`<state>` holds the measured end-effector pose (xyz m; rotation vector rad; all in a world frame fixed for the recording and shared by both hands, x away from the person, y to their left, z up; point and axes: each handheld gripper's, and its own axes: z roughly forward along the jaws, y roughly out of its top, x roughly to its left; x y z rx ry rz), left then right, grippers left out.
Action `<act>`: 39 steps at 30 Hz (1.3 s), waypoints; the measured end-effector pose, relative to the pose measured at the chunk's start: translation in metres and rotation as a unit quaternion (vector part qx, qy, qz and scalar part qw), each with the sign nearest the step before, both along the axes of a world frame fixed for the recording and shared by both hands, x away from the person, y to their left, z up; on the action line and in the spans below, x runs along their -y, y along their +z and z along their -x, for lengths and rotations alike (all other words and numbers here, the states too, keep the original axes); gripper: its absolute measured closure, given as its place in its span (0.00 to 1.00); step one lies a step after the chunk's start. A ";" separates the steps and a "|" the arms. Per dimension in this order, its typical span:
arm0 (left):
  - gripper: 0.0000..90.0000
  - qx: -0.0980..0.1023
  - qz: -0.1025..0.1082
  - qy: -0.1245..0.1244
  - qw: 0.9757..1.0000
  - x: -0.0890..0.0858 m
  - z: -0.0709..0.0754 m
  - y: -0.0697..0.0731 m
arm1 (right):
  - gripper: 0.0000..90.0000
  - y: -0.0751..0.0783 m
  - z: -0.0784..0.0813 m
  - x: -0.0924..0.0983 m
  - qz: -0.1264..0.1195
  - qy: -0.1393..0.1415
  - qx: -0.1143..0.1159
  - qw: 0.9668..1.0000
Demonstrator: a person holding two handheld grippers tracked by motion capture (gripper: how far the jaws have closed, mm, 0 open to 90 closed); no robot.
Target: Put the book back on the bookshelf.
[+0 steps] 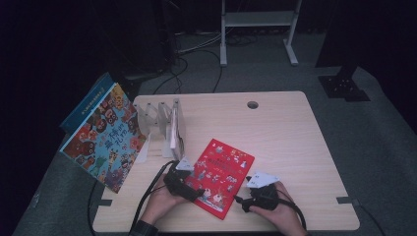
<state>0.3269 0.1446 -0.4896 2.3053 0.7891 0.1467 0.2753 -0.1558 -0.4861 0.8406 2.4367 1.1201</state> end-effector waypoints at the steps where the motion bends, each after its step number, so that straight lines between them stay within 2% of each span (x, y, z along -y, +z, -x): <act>1: 0.00 0.002 -0.001 -0.002 1.000 0.000 0.000 0.000 | 0.23 0.003 -0.006 0.003 -0.003 -0.005 -0.003 1.000; 5: 0.00 0.002 0.001 -0.002 1.000 0.000 0.000 0.000 | 0.23 0.008 -0.039 0.015 -0.017 -0.018 -0.016 1.000; 7: 0.00 0.002 0.003 -0.001 1.000 0.000 0.000 0.000 | 0.24 0.007 -0.054 0.018 -0.006 -0.028 -0.019 0.999; 10: 0.00 0.002 0.003 -0.001 1.000 -0.001 0.000 0.000 | 0.26 0.004 -0.075 0.021 0.000 -0.032 -0.039 0.999; 11: 0.00 0.002 0.003 -0.001 1.000 0.000 0.000 0.000 | 0.26 0.003 -0.080 0.022 -0.003 -0.032 -0.039 0.999; 12: 0.00 0.002 0.003 -0.002 1.000 -0.001 0.000 0.000 | 0.26 0.003 -0.085 0.022 -0.005 -0.031 -0.049 0.998; 14: 0.00 0.002 0.003 -0.002 1.000 -0.001 0.000 0.000 | 0.27 0.002 -0.094 0.021 0.001 -0.035 -0.041 0.999; 18: 0.00 0.003 0.002 -0.002 1.000 -0.001 0.000 0.000 | 0.28 0.000 -0.109 0.021 -0.001 -0.035 -0.047 0.998; 20: 0.00 0.002 0.003 -0.002 1.000 -0.001 0.000 0.000 | 0.27 -0.003 -0.114 0.022 -0.008 -0.029 -0.063 0.998; 24: 0.00 0.003 0.002 -0.004 1.000 -0.001 0.000 0.000 | 0.26 -0.007 -0.116 0.023 -0.031 -0.011 -0.087 0.996; 26: 0.00 0.003 0.001 -0.006 1.000 -0.001 -0.001 0.000 | 0.26 -0.008 -0.113 0.025 -0.037 -0.014 -0.089 0.995; 31: 0.00 0.000 0.002 -0.006 1.000 0.001 0.000 0.000 | 0.26 -0.007 -0.105 0.028 -0.034 -0.013 -0.090 0.995; 39: 0.00 -0.001 -0.005 -0.016 1.000 0.007 -0.002 0.001 | 0.25 -0.007 -0.077 0.037 -0.029 -0.025 -0.093 0.995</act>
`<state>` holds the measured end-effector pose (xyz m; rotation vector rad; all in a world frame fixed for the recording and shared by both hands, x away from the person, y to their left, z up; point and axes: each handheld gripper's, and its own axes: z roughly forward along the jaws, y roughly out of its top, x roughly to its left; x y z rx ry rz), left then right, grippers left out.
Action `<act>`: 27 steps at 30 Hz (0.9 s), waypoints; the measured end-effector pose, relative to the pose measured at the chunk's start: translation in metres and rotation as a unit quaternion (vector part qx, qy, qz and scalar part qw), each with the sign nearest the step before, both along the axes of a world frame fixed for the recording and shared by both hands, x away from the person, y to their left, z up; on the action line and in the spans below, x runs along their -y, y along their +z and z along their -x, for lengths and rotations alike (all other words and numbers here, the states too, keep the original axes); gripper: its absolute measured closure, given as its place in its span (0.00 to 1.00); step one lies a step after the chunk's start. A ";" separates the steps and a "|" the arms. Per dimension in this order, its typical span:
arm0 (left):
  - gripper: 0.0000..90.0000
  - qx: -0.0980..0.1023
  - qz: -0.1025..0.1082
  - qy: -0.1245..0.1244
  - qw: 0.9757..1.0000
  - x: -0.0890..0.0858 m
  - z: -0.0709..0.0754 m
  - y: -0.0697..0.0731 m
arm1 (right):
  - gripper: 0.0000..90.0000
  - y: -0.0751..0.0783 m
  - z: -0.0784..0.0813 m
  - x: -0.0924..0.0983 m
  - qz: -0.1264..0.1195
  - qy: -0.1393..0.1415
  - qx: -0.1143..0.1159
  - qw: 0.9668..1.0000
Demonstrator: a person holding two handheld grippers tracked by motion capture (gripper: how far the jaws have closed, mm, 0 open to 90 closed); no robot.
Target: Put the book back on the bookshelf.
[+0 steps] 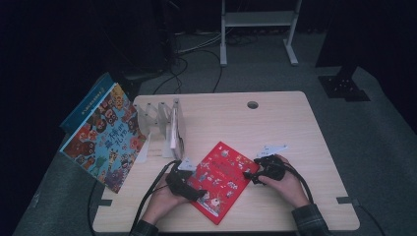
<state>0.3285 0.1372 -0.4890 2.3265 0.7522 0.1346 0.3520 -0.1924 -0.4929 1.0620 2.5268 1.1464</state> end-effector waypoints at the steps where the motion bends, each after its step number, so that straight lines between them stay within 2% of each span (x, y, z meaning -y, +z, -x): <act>1: 0.00 0.000 -0.001 -0.004 1.000 0.001 0.000 0.000 | 0.25 0.001 0.004 0.000 0.003 -0.004 -0.001 1.000; 6: 0.00 -0.004 -0.002 -0.010 1.000 0.005 0.000 0.001 | 0.25 0.002 0.026 0.002 0.012 -0.019 -0.004 1.000; 10: 0.00 -0.005 -0.008 -0.016 1.000 0.007 -0.001 0.001 | 0.25 0.000 0.038 0.004 0.007 -0.030 0.002 1.000; 15: 0.00 -0.014 -0.013 -0.016 1.000 0.015 -0.008 0.003 | 0.25 0.000 0.043 0.004 0.008 -0.029 0.022 0.999; 22: 0.00 -0.002 -0.021 -0.021 1.000 0.036 -0.024 0.005 | 0.25 0.002 0.053 0.009 0.020 -0.048 0.044 0.998; 27: 0.00 -0.009 -0.006 -0.016 1.000 0.044 -0.034 0.001 | 0.25 -0.001 0.069 0.013 0.016 -0.057 0.044 0.997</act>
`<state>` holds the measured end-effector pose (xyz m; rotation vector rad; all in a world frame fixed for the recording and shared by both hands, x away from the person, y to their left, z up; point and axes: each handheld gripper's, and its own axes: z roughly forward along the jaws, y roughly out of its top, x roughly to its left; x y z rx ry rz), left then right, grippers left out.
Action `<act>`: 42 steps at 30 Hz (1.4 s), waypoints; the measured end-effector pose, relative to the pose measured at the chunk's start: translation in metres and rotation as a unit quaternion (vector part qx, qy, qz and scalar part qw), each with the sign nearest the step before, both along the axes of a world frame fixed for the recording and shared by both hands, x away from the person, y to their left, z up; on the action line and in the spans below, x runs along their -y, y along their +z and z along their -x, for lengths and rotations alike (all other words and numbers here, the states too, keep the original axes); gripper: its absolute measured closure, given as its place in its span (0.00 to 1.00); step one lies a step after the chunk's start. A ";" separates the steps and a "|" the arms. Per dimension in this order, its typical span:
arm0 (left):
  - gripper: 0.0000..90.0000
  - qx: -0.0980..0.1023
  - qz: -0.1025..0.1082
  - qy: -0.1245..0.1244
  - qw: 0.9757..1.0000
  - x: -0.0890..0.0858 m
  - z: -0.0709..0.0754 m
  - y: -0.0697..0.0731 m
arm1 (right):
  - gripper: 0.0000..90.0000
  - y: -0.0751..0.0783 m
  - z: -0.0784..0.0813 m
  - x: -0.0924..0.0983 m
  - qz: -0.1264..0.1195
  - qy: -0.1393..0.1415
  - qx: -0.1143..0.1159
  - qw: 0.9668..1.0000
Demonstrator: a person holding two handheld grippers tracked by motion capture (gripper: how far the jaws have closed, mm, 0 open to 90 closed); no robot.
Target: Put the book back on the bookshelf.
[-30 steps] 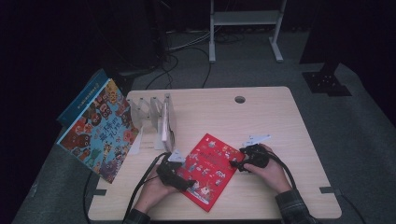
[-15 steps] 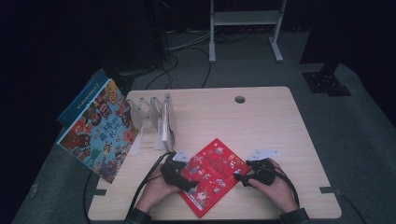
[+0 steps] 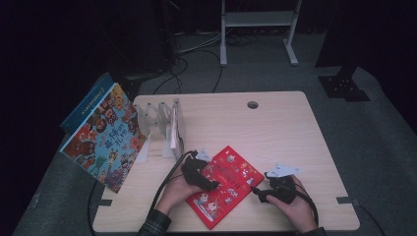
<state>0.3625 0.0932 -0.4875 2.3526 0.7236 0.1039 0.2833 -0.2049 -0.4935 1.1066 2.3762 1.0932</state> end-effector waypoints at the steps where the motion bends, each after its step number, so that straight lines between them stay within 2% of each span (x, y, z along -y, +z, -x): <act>1: 0.00 0.002 0.000 -0.002 1.000 0.000 -0.001 0.000 | 0.24 -0.001 0.004 0.000 0.001 0.002 0.002 1.000; 6: 0.00 0.017 0.017 -0.004 1.000 0.001 -0.002 -0.004 | 0.23 -0.004 0.019 -0.009 0.008 0.016 0.005 1.000; 15: 0.00 0.017 0.023 -0.001 1.000 0.000 0.000 -0.004 | 0.18 -0.008 0.028 -0.034 0.022 0.035 0.008 0.999; 24: 0.00 0.024 0.023 -0.004 0.999 -0.001 0.000 -0.005 | 0.11 -0.009 0.034 -0.047 0.035 0.021 0.021 0.999; 28: 0.00 0.024 0.023 -0.003 0.999 -0.001 0.000 -0.005 | 0.05 -0.010 0.034 -0.050 0.036 0.020 0.018 0.999; 30: 0.00 0.023 0.023 -0.003 0.999 -0.001 0.000 -0.005 | 0.00 -0.011 0.033 -0.053 0.037 0.023 0.005 0.999; 36: 0.00 0.019 0.017 0.003 1.000 0.001 0.000 -0.004 | 0.00 -0.011 0.033 -0.056 0.038 0.009 0.004 0.999; 42: 0.00 0.015 0.011 0.005 1.000 0.002 0.000 -0.003 | 0.00 -0.011 0.033 -0.057 0.038 0.007 0.003 0.999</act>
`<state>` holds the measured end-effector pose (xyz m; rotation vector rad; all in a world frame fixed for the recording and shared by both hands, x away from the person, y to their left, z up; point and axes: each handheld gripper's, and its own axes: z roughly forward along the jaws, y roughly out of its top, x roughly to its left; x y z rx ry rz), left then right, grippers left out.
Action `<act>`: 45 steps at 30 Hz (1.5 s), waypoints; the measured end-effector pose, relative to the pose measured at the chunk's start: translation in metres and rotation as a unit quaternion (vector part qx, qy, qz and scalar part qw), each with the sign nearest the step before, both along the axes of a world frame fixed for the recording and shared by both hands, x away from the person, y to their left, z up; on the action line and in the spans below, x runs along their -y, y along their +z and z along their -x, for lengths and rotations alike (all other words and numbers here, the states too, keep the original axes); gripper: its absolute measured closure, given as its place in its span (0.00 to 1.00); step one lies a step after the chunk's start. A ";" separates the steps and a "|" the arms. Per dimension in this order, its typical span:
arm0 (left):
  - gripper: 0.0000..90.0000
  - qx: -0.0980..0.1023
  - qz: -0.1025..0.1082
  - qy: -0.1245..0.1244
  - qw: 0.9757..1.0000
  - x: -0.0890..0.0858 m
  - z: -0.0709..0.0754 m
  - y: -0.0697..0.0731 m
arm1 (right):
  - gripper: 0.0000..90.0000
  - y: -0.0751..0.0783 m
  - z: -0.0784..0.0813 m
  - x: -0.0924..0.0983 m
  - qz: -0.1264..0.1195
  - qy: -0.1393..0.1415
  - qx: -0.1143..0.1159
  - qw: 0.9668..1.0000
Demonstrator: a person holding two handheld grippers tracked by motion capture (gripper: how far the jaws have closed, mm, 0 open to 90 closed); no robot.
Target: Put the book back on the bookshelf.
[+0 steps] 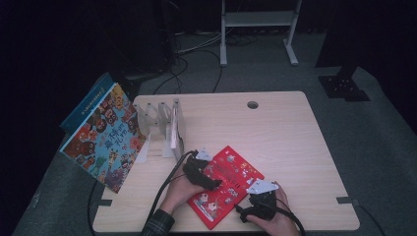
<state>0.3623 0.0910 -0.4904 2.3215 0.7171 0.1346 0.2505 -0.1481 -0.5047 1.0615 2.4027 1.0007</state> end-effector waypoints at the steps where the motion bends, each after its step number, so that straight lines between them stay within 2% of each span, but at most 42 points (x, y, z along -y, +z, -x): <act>1: 0.00 -0.001 -0.001 0.000 1.000 0.000 0.000 0.000 | 0.00 0.000 0.000 0.000 0.000 0.000 0.000 1.000; 3: 0.00 -0.005 -0.008 0.000 1.000 0.001 -0.001 0.002 | 0.00 0.000 0.000 0.000 0.000 0.000 0.000 1.000; 10: 0.00 -0.017 0.002 0.010 1.000 0.001 -0.001 0.003 | 0.00 0.000 0.000 0.000 0.000 0.000 -0.001 1.000; 15: 0.00 -0.019 0.000 0.012 1.000 0.001 -0.001 0.003 | 0.00 0.000 0.000 0.000 0.000 0.000 -0.001 1.000; 21: 0.00 -0.015 0.000 0.019 1.000 0.002 0.000 0.005 | 0.00 0.000 0.000 0.000 -0.001 0.000 -0.001 1.000; 24: 0.00 -0.002 -0.008 0.020 1.000 0.005 0.003 0.008 | 0.00 0.000 0.000 0.000 -0.001 0.000 -0.002 1.000; 26: 0.00 0.007 -0.002 0.018 1.000 0.004 0.004 0.013 | 0.00 0.000 0.000 0.000 -0.001 -0.001 -0.002 1.000; 33: 0.00 0.007 -0.001 0.012 1.000 0.003 0.008 0.032 | 0.00 0.000 0.000 0.001 -0.002 -0.001 -0.004 1.000; 37: 0.00 0.013 -0.004 -0.007 1.000 0.004 0.010 0.051 | 0.00 0.000 0.000 0.001 -0.002 0.001 -0.003 1.000; 43: 0.04 0.020 0.018 -0.026 0.999 0.003 0.019 0.081 | 0.00 0.000 -0.002 0.002 -0.004 0.001 -0.008 1.000; 45: 0.06 0.022 0.011 -0.035 0.999 0.003 0.021 0.089 | 0.00 0.000 -0.003 0.003 -0.005 0.002 -0.010 1.000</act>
